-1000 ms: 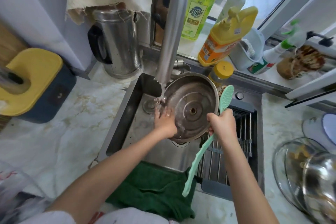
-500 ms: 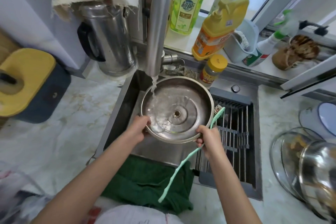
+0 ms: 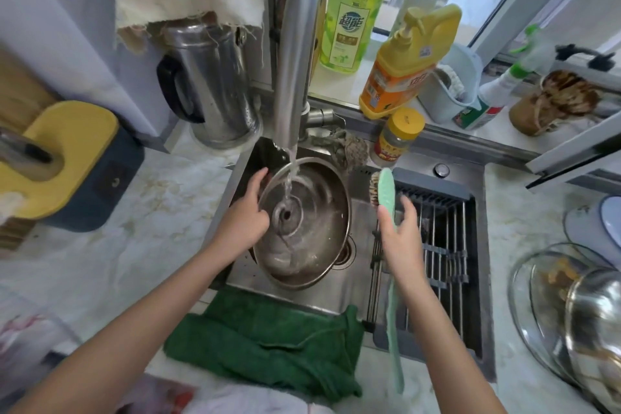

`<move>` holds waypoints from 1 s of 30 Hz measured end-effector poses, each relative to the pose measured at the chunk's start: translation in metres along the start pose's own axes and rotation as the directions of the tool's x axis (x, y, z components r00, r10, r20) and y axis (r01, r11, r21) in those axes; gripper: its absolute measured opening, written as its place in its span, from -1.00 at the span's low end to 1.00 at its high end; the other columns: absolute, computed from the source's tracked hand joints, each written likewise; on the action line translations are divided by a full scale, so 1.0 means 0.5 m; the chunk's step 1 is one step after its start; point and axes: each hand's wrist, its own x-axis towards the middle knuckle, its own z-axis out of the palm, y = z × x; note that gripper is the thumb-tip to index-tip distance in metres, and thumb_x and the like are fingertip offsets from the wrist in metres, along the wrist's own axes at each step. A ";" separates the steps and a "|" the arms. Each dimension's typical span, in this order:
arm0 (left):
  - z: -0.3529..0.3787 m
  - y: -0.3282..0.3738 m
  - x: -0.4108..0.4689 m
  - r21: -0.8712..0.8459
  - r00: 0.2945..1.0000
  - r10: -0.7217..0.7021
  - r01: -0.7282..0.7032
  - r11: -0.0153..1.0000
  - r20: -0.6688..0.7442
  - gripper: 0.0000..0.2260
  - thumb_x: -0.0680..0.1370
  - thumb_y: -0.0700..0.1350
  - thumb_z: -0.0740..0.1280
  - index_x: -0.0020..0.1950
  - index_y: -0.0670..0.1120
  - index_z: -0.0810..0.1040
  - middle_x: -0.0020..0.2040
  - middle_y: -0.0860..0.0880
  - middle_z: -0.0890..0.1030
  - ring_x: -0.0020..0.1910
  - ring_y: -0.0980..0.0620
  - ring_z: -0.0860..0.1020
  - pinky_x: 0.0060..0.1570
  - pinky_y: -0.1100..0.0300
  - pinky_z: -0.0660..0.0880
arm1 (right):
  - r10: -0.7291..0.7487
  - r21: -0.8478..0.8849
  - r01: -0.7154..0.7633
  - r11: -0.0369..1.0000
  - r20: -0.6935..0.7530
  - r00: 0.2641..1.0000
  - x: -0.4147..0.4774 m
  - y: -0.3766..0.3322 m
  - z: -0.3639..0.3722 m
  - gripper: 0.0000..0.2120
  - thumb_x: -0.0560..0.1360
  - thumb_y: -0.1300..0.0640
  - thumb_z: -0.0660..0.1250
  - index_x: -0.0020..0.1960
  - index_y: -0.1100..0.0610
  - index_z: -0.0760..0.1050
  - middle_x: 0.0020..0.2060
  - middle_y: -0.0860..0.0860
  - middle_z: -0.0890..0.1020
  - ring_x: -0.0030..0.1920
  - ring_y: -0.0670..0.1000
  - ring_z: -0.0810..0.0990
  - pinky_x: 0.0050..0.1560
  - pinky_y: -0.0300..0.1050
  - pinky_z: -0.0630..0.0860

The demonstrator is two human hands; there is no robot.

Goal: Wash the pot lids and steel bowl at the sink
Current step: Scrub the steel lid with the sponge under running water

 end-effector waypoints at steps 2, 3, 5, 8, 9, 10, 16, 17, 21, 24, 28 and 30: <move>0.016 -0.012 0.007 0.064 0.996 -0.054 0.049 0.997 0.076 -0.26 0.52 -0.30 0.15 0.52 0.30 -0.02 -0.13 -0.14 0.58 -0.37 -0.19 0.52 -0.39 -0.02 0.44 | -0.138 -0.021 0.139 0.990 0.047 0.989 -0.001 -0.031 0.010 -0.48 0.61 -0.06 0.18 0.53 -0.11 0.11 0.17 -0.12 0.46 0.06 -0.08 0.52 0.02 -0.12 0.45; 0.021 -0.017 0.011 0.075 0.993 -0.070 0.064 0.995 0.092 -0.25 0.51 -0.27 0.16 0.50 0.35 -0.04 -0.07 -0.13 0.58 -0.32 -0.21 0.57 -0.33 -0.08 0.50 | -0.186 -0.028 0.189 0.982 0.080 0.979 0.005 -0.038 0.022 -0.49 0.61 -0.05 0.18 0.52 -0.15 0.13 0.17 -0.15 0.47 -0.01 -0.10 0.54 -0.06 -0.16 0.47; 0.025 -0.028 0.016 0.073 0.988 -0.103 0.095 0.993 0.119 -0.26 0.51 -0.23 0.20 0.47 0.40 -0.03 0.06 -0.11 0.58 -0.14 -0.20 0.62 -0.11 -0.14 0.57 | -0.229 -0.074 0.241 0.968 0.142 0.963 0.015 -0.052 0.056 -0.51 0.61 -0.07 0.19 0.50 -0.21 0.16 0.17 -0.16 0.47 -0.19 -0.13 0.56 -0.28 -0.23 0.45; 0.034 -0.027 0.017 0.098 0.983 -0.126 0.114 0.989 0.133 -0.29 0.53 -0.19 0.25 0.49 0.35 0.02 0.14 0.03 0.54 -0.03 -0.11 0.60 -0.01 -0.05 0.55 | -0.293 -0.210 0.358 0.910 0.285 0.913 0.004 -0.068 0.121 -0.51 0.60 -0.10 0.18 0.50 -0.21 0.15 0.08 -0.02 0.61 -0.36 -0.16 0.51 -0.45 -0.35 0.35; 0.036 -0.020 0.022 0.121 0.980 -0.153 0.138 0.983 0.128 -0.38 0.55 -0.18 0.24 0.50 0.26 0.10 0.09 0.05 0.53 -0.07 -0.09 0.59 -0.07 -0.01 0.55 | -0.333 -0.261 0.436 0.861 0.359 0.872 -0.006 -0.072 0.143 -0.51 0.60 -0.11 0.18 0.50 -0.21 0.15 0.02 0.02 0.65 -0.34 -0.11 0.56 -0.43 -0.32 0.37; 0.037 -0.008 0.025 0.148 0.972 -0.207 0.190 0.971 0.110 -0.52 0.58 -0.16 0.21 0.47 0.11 0.23 0.02 0.03 0.53 -0.12 -0.07 0.58 -0.12 0.02 0.55 | -0.374 -0.307 0.524 0.794 0.433 0.820 -0.015 -0.071 0.165 -0.51 0.60 -0.12 0.17 0.50 -0.21 0.15 -0.03 0.07 0.67 -0.30 -0.02 0.60 -0.38 -0.23 0.42; 0.048 -0.075 0.058 -0.031 0.980 -0.180 0.184 0.982 0.087 -0.32 0.43 -0.23 0.26 0.37 0.42 0.27 0.15 0.07 0.59 0.07 -0.14 0.60 0.12 -0.18 0.54 | -0.239 -0.381 0.348 0.857 0.305 0.922 0.113 -0.051 0.195 -0.57 0.62 -0.05 0.16 0.48 -0.10 0.28 0.04 0.15 0.67 -0.04 0.15 0.63 -0.13 0.06 0.56; 0.050 -0.080 0.060 -0.045 0.981 -0.181 0.184 0.982 0.070 -0.30 0.40 -0.22 0.25 0.37 0.42 0.25 0.15 0.06 0.59 0.07 -0.14 0.61 0.11 -0.19 0.55 | -0.216 -0.378 0.309 0.873 0.269 0.939 0.129 -0.049 0.194 -0.58 0.62 -0.03 0.17 0.47 -0.06 0.30 0.05 0.16 0.67 -0.01 0.17 0.63 -0.14 0.04 0.54; 0.032 -0.007 0.041 -0.042 0.968 -0.249 0.251 0.967 0.042 -0.51 0.53 -0.18 0.19 0.42 0.17 0.26 0.08 -0.03 0.56 -0.06 -0.12 0.58 -0.06 -0.07 0.59 | -0.397 -0.205 0.521 0.829 0.439 0.806 0.049 -0.083 0.227 -0.61 0.60 -0.03 0.23 0.42 -0.07 0.39 -0.13 0.13 0.69 -0.21 0.11 0.64 -0.30 -0.04 0.46; 0.026 0.010 0.039 -0.105 0.968 -0.250 0.251 0.962 0.023 -0.53 0.56 -0.21 0.17 0.45 0.07 0.29 0.09 -0.08 0.56 -0.04 -0.20 0.59 -0.04 -0.17 0.58 | -0.431 -0.227 0.574 0.787 0.464 0.774 0.064 -0.082 0.231 -0.61 0.59 -0.06 0.23 0.41 -0.15 0.36 -0.18 0.09 0.68 -0.28 0.07 0.61 -0.34 -0.05 0.44; 0.021 0.002 0.034 -0.221 0.983 -0.183 0.181 0.958 0.011 -0.42 0.52 -0.28 0.21 0.46 0.17 0.29 0.20 -0.03 0.56 0.09 -0.14 0.57 0.06 -0.16 0.55 | -0.237 -0.296 0.316 0.901 0.273 0.932 0.150 -0.068 0.205 -0.58 0.62 -0.02 0.17 0.48 -0.08 0.29 0.00 0.12 0.69 -0.17 0.10 0.63 -0.31 -0.07 0.44; 0.022 -0.009 0.036 -0.188 0.989 -0.145 0.145 0.971 0.014 -0.35 0.47 -0.27 0.25 0.46 0.23 0.25 0.26 -0.01 0.55 0.12 -0.08 0.57 0.09 -0.11 0.55 | -0.299 -0.283 0.388 0.877 0.311 0.902 0.146 -0.053 0.202 -0.56 0.63 -0.02 0.16 0.49 -0.10 0.24 -0.02 0.15 0.68 -0.16 0.13 0.63 -0.31 -0.10 0.39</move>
